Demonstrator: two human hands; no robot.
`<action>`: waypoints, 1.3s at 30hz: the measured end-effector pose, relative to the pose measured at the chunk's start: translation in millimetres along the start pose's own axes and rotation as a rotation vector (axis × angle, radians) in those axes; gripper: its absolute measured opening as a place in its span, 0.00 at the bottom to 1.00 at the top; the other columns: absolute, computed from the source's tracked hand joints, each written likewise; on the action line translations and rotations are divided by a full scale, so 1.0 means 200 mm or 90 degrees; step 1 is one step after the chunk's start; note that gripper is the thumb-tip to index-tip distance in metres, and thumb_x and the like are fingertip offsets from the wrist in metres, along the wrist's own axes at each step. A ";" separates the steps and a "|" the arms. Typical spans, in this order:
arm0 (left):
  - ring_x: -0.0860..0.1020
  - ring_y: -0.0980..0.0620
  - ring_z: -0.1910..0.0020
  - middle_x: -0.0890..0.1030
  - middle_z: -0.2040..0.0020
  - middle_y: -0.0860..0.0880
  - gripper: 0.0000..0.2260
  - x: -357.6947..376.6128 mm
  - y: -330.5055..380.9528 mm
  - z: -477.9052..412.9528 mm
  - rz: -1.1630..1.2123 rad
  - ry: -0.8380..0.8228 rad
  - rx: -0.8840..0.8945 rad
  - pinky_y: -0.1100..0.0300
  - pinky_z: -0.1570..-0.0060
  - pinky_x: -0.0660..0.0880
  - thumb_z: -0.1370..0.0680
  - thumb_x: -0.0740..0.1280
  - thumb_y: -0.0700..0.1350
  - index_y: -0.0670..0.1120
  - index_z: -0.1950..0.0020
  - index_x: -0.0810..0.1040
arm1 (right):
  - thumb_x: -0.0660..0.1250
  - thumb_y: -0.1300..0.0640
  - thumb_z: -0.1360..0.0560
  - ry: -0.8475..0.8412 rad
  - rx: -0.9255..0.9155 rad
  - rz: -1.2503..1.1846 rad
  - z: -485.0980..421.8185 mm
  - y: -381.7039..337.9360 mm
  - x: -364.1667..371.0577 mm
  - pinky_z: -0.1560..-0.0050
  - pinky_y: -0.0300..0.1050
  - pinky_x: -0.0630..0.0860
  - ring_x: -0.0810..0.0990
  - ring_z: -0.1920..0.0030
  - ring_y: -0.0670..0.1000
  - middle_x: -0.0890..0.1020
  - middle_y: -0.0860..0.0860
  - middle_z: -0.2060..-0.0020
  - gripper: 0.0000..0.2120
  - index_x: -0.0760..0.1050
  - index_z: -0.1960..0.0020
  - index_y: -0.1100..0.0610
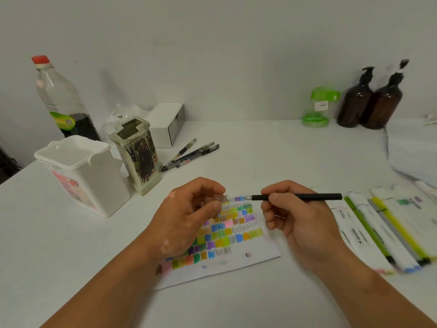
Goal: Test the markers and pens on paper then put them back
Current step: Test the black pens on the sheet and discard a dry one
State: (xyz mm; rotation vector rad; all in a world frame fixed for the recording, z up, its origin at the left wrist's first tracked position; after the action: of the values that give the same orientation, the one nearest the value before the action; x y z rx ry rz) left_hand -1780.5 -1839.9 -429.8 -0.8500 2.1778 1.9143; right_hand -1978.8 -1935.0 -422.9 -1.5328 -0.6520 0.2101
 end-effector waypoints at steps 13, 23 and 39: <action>0.84 0.53 0.54 0.85 0.54 0.55 0.07 0.04 0.04 0.02 0.045 -0.027 0.017 0.60 0.54 0.81 0.27 0.70 0.52 0.60 0.50 0.81 | 0.71 0.59 0.32 -0.056 -0.042 0.110 0.01 0.02 0.02 0.69 0.42 0.77 0.80 0.70 0.53 0.83 0.59 0.69 0.03 0.82 0.62 0.53; 0.84 0.49 0.61 0.85 0.59 0.50 0.06 0.06 0.07 0.03 0.122 -0.014 0.060 0.60 0.58 0.80 0.27 0.73 0.47 0.56 0.52 0.84 | 0.77 0.61 0.27 -0.067 -0.026 0.166 0.03 0.04 0.05 0.66 0.39 0.78 0.81 0.69 0.49 0.83 0.51 0.70 0.05 0.86 0.57 0.51; 0.81 0.49 0.46 0.81 0.47 0.55 0.07 0.06 0.07 0.03 -0.056 -0.080 0.192 0.59 0.49 0.79 0.23 0.71 0.43 0.53 0.47 0.84 | 0.75 0.52 0.25 -0.264 0.080 0.376 0.05 -0.01 0.02 0.68 0.32 0.71 0.79 0.72 0.45 0.83 0.60 0.70 0.08 0.77 0.53 0.52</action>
State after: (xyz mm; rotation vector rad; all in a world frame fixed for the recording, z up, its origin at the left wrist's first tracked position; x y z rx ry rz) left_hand -1799.7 -1837.0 -424.1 -0.7366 2.2340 1.5043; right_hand -1980.3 -1924.1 -421.5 -1.5386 -0.4761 1.0174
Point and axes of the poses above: each hand's wrist, its own z-axis away from the middle knuckle, its own x-axis out of the palm, y = z × x, the point moved 2 cm from there along -z, towards the middle knuckle
